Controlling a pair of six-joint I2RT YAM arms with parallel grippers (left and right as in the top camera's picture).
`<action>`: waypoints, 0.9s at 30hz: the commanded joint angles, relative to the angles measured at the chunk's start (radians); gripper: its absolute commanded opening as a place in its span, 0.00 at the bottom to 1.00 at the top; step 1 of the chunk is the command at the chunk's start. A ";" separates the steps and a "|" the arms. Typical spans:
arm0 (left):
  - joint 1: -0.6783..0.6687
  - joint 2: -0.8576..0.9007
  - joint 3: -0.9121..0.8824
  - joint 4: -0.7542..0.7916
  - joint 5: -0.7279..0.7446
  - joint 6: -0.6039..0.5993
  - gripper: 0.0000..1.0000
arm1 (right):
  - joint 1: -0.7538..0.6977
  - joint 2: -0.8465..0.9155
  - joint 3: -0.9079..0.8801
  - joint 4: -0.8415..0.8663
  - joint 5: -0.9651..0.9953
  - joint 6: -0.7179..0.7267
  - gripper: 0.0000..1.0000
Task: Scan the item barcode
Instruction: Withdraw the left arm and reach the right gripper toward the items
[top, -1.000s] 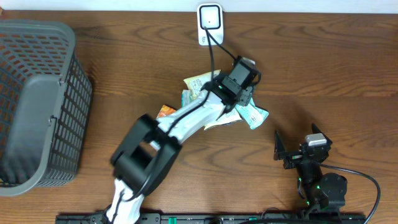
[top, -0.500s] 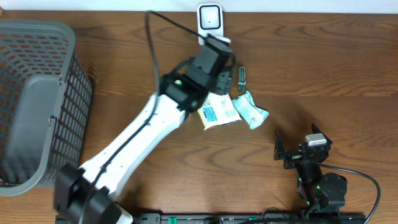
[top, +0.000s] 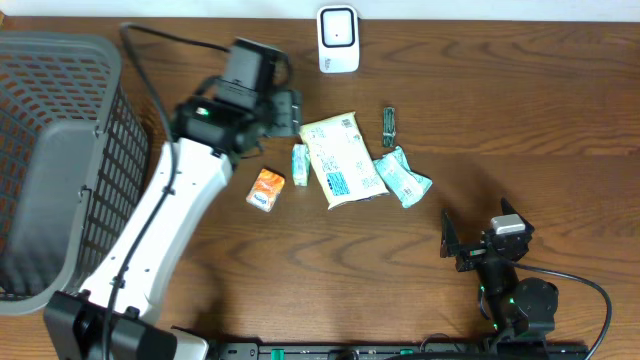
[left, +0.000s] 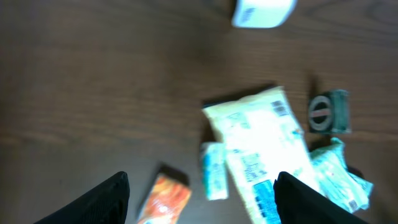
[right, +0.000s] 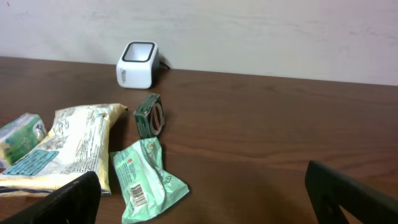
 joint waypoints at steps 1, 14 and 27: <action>0.063 0.009 0.007 -0.026 0.056 -0.020 0.79 | 0.006 -0.004 -0.003 -0.001 0.004 -0.012 0.99; 0.225 0.009 0.007 -0.097 0.099 -0.019 0.96 | 0.006 -0.004 -0.003 0.001 0.093 -0.127 0.99; 0.225 0.009 0.007 -0.100 0.092 -0.019 0.98 | 0.005 0.013 0.014 0.112 -0.225 -0.048 0.99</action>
